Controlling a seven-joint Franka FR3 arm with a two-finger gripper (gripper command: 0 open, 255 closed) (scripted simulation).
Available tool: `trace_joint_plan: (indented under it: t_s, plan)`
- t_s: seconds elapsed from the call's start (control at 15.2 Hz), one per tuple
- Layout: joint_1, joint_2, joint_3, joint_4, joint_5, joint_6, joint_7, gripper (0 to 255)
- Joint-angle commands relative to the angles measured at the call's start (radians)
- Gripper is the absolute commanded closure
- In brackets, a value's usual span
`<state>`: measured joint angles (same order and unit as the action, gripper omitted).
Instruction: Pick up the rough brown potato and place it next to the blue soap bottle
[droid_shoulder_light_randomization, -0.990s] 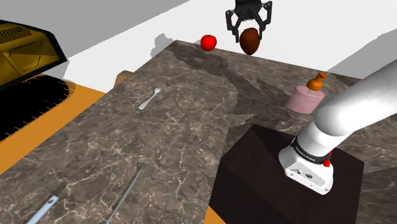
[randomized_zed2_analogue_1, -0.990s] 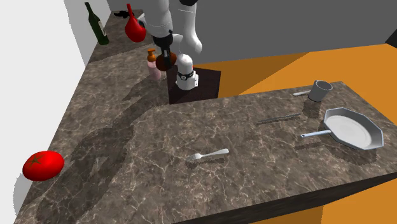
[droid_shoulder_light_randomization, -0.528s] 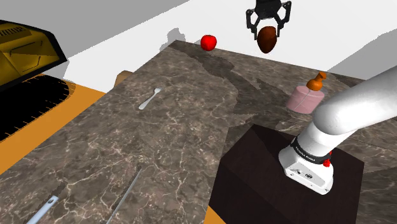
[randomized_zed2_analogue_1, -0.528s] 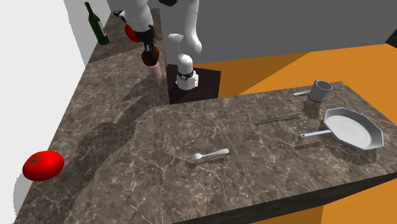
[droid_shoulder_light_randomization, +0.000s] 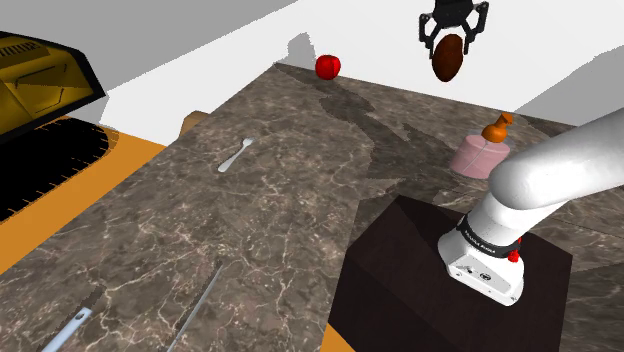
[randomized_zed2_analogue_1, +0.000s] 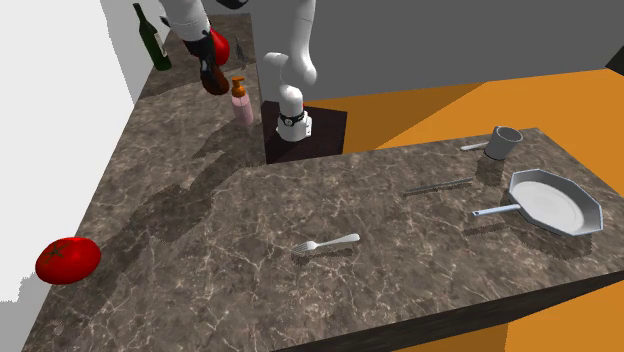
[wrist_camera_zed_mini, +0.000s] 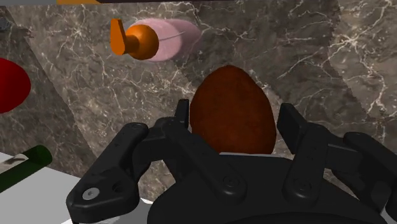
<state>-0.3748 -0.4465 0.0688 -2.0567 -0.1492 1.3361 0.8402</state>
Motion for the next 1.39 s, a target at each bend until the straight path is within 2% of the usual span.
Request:
trace_joint_plan:
  t_s: [0.0, 0.53, 0.99, 1.06, 1.32]
  plan:
    - [-0.018, 0.012, -0.036, 0.009, -0.03, 0.012, -0.051, 255]
    - [-0.088, 0.067, -0.175, 0.049, -0.13, 0.069, -0.243, 255]
    - [-0.147, 0.169, -0.293, 0.142, -0.186, 0.127, -0.408, 255]
    - [-0.153, 0.183, -0.305, 0.155, -0.189, 0.133, -0.426, 255]
    - [-0.154, 0.176, -0.308, 0.095, -0.191, 0.184, -0.412, 255]
